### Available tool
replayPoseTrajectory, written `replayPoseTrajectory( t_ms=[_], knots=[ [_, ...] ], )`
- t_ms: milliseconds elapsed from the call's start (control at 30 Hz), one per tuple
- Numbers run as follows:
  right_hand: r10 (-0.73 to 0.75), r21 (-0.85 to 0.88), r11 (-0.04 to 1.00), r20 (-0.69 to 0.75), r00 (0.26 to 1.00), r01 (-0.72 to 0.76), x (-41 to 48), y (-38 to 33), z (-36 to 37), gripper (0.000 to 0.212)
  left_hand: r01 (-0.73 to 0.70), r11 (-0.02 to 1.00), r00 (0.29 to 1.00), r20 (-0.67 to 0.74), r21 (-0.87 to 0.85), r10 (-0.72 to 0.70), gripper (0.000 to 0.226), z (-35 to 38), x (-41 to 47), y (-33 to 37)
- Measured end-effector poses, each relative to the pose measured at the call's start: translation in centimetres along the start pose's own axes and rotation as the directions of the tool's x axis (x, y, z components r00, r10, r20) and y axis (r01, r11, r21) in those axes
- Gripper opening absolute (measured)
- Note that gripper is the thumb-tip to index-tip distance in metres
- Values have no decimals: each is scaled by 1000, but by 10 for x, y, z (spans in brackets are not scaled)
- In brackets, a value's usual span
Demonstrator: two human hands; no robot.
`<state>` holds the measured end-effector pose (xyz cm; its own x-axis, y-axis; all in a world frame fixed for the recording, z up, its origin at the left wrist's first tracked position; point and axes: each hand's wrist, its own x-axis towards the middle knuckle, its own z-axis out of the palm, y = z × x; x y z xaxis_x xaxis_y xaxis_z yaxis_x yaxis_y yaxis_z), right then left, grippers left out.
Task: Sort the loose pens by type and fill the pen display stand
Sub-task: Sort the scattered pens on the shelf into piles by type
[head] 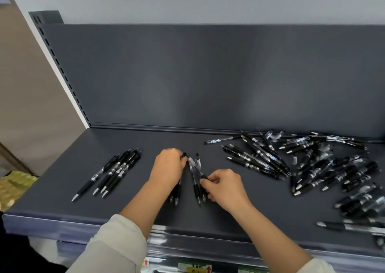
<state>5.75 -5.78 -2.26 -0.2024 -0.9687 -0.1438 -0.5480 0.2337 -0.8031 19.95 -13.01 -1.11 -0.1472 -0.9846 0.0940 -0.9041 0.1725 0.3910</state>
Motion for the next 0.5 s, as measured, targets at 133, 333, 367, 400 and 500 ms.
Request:
replayPoseTrajectory(
  t_ms=[133,333,367,400,500],
  knots=[
    [-37,-139,990,-10,999,35,2,-1,-4,27,-14,999,999,-42,30,15,31,6,3,-4],
    [-3,-65,998,-96,995,-3,7,2,-12,38,-14,999,993,-120,29,18,28,11,0,-11],
    [9,-44,999,-117,993,-15,8,4,-14,39,-26,999,992,-124,19,28,26,11,0,-11],
    [11,-45,999,-130,991,-17,8,6,-15,40,-35,999,991,-128,9,36,26,12,0,-10],
    [-36,-139,990,-127,991,18,4,10,-12,29,-46,999,989,-143,-7,44,25,15,-3,-7]
  ],
)
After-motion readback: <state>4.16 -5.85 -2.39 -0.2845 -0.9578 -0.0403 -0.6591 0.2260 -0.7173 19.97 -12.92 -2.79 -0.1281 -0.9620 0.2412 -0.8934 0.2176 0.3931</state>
